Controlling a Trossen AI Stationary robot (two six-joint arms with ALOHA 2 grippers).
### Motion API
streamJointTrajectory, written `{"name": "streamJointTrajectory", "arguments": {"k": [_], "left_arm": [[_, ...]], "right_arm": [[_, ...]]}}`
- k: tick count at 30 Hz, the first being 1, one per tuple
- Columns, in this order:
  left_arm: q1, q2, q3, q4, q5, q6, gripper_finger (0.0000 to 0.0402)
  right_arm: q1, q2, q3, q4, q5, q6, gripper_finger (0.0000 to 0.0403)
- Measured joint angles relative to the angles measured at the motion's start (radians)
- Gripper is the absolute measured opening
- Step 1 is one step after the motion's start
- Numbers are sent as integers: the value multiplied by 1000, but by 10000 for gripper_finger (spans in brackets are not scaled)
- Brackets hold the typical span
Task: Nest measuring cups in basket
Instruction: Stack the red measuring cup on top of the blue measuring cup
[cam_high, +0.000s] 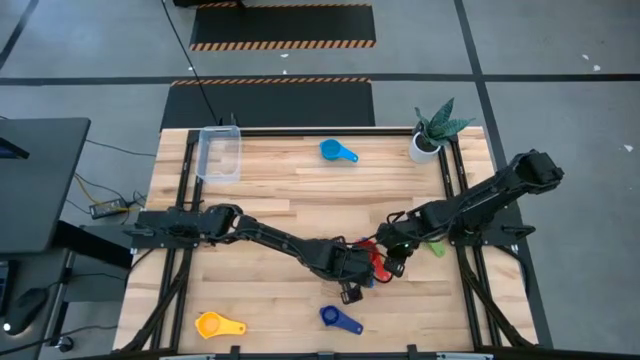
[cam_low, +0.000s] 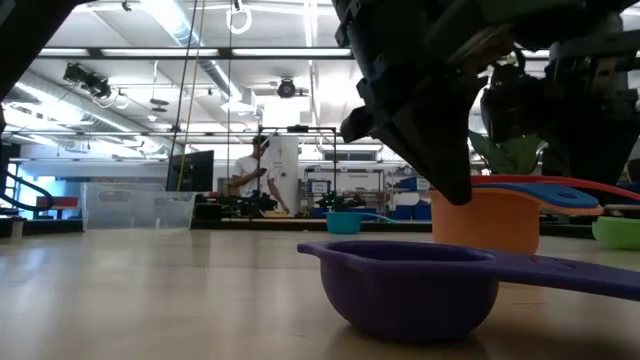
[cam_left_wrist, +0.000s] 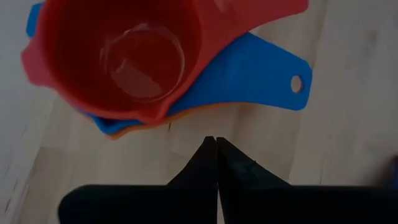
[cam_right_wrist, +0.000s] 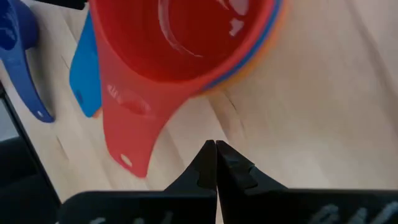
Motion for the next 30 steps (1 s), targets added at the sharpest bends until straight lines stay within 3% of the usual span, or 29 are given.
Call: {"name": "streamJointTrajectory", "arguments": {"k": [15, 23, 30], "left_arm": [[26, 47, 1, 163, 63, 38, 0], [42, 49, 1, 137, 108, 39, 0], [44, -3, 0, -1, 97, 19, 0]], "right_arm": [[-36, 64, -4, 177, -89, -44, 0], [-44, 53, 0, 124, -85, -78, 0], [-53, 25, 1, 73, -28, -96, 0]]}}
